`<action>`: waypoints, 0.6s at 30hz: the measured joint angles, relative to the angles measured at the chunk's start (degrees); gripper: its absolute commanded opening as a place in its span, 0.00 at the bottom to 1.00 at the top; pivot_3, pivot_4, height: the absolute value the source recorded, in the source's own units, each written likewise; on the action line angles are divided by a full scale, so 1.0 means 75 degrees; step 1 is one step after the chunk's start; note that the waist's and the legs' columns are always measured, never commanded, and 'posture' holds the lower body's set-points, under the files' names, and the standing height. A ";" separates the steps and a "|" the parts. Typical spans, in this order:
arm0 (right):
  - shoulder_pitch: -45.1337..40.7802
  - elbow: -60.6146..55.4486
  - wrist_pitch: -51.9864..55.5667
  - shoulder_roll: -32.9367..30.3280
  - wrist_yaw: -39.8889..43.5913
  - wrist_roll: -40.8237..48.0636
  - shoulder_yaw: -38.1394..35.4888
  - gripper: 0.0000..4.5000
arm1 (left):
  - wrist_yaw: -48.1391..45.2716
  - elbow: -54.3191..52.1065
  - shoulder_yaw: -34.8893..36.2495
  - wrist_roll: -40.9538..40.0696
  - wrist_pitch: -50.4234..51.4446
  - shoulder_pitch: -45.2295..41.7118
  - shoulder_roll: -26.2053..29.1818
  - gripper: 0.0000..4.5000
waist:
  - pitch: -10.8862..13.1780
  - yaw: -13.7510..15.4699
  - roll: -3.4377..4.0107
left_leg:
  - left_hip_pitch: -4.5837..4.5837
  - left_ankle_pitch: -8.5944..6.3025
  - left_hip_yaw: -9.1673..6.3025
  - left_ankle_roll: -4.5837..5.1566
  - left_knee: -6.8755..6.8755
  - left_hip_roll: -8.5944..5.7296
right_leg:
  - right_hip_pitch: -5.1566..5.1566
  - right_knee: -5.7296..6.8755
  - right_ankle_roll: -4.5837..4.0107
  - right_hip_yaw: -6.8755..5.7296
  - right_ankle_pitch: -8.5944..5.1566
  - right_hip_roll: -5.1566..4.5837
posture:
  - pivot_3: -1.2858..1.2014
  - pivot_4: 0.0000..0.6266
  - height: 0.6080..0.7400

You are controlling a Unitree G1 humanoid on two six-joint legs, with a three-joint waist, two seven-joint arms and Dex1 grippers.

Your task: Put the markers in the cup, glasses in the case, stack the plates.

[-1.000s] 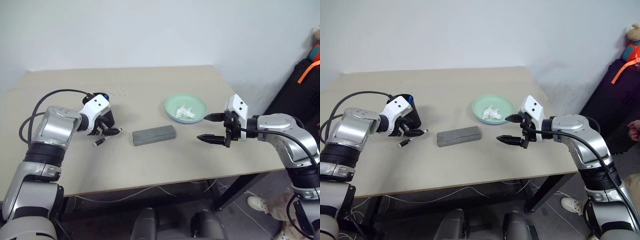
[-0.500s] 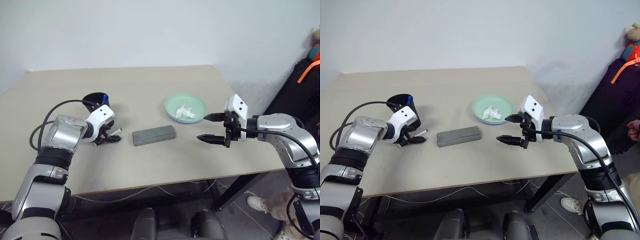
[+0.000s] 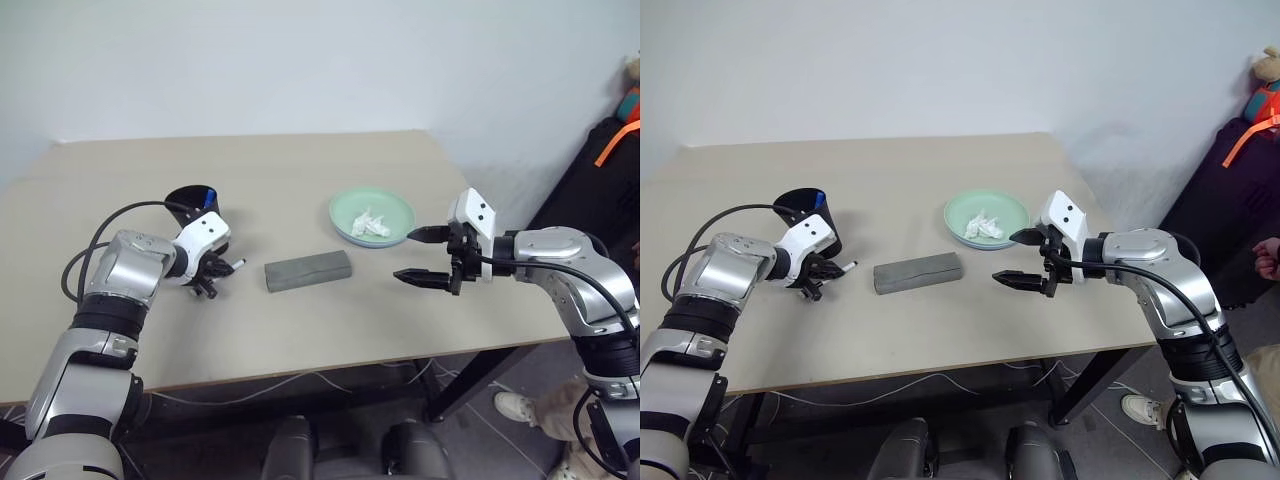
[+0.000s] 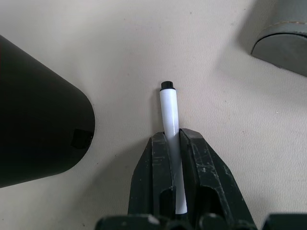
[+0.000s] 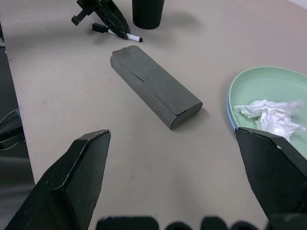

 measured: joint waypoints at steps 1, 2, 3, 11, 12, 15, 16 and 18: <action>0.0000 0.0000 0.0000 0.0000 0.0000 0.0000 0.0000 1.00 | -0.0018 -0.0021 0.0011 -0.0007 -0.0009 0.0009 0.0000 0.00 | 0.0000 0.0001 0.0000 | 0.0000 0.0000 -0.0001 0.0000 0.0000 0.0000 | 0.0000 0.0000 0.0000 0.0000 0.0000 0.0000 | 0.52 0.00 0.31; 0.0000 0.0000 0.0000 0.0000 -0.0001 0.0000 0.0000 1.00 | -0.0043 -0.0058 0.0017 -0.0021 -0.0009 0.0020 0.0000 0.00 | 0.0000 0.0001 0.0000 | 0.0000 0.0000 -0.0001 0.0000 0.0000 -0.0001 | 0.0001 0.0000 0.0000 0.0000 0.0000 0.0000 | 0.52 0.00 0.31; 0.0000 0.0000 0.0000 0.0001 -0.0002 -0.0001 0.0000 1.00 | -0.0103 -0.0126 0.0057 -0.0063 -0.0006 0.0037 -0.0003 0.00 | 0.0000 0.0001 -0.0001 | -0.0001 0.0000 -0.0001 0.0000 0.0000 0.0000 | -0.0001 -0.0001 0.0000 0.0000 0.0000 0.0000 | 0.52 0.00 0.31; 0.0000 -0.0004 0.0000 0.0008 0.0000 0.0000 0.0000 1.00 | -0.1154 -0.2136 0.1129 -0.1822 0.0902 -0.0053 -0.0072 0.00 | 0.0003 -0.0003 -0.0003 | -0.0006 0.0000 -0.0001 0.0001 -0.0001 0.0000 | 0.0002 -0.0014 0.0000 -0.0002 0.0000 0.0001 | 0.52 0.00 0.31; 0.0000 -0.0003 0.0000 0.0008 0.0001 0.0000 0.0000 1.00 | -0.1183 -0.2385 0.1334 -0.2088 0.1076 -0.0097 -0.0151 0.00 | 0.0003 -0.0001 -0.0003 | -0.0006 0.0000 -0.0003 0.0002 0.0000 -0.0001 | 0.0004 -0.0012 0.0000 -0.0002 0.0000 0.0002 | 0.52 0.00 0.31; -0.0002 -0.0003 0.0000 0.0012 0.0002 0.0000 0.0000 1.00 | -0.0994 -0.2741 0.1803 -0.2595 0.1203 -0.0416 -0.0402 0.00 | 0.0003 -0.0003 -0.0003 | -0.0002 0.0002 -0.0005 0.0004 0.0003 0.0000 | 0.0012 -0.0012 0.0000 -0.0003 0.0000 0.0004 | 0.52 0.00 0.31; -0.0002 -0.0001 0.0000 0.0013 -0.0001 -0.0001 0.0000 1.00 | -0.0689 -0.2725 0.2017 -0.2642 0.0990 -0.0570 -0.0544 0.00 | 0.0003 -0.0004 -0.0002 | 0.0003 0.0002 -0.0002 0.0005 0.0003 0.0000 | 0.0016 -0.0011 0.0001 -0.0002 0.0001 0.0004 | 0.52 0.00 0.31; -0.0002 0.0004 -0.0002 0.0017 -0.0012 -0.0004 -0.0001 1.00 | -0.0130 -0.2527 0.2275 -0.2605 0.0606 -0.0781 -0.0726 0.00 | 0.0002 -0.0004 -0.0002 | 0.0011 0.0004 -0.0001 0.0008 0.0004 0.0000 | 0.0025 -0.0009 0.0003 0.0000 0.0002 0.0005 | 0.52 0.00 0.31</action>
